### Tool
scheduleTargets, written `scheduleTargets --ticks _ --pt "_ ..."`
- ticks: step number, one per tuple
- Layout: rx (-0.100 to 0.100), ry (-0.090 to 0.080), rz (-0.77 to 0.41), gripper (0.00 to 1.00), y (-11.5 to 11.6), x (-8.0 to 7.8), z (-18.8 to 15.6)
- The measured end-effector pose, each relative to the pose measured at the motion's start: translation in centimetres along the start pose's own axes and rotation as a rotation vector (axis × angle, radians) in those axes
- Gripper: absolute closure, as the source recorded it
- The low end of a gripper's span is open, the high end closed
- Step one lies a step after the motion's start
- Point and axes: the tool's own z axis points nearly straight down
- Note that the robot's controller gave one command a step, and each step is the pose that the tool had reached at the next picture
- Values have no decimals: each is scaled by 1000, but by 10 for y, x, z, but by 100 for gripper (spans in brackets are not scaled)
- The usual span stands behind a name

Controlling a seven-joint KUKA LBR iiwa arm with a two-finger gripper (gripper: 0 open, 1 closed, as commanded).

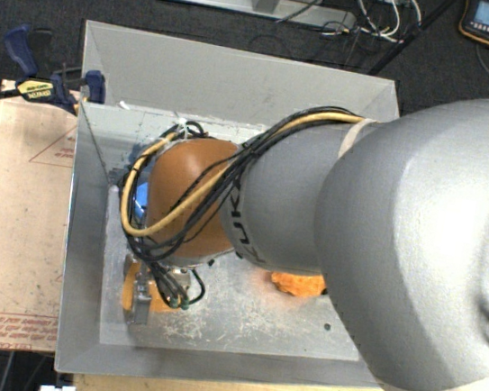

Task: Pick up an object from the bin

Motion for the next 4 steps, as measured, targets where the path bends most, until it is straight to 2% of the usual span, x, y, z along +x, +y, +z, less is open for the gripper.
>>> scheduleTargets --ticks 1,2,4 --pt "-1 1 0 100 1 0 0" --pt "-1 -2 -65 100 -40 24 12" --pt "-2 -2 -65 100 -40 24 12"
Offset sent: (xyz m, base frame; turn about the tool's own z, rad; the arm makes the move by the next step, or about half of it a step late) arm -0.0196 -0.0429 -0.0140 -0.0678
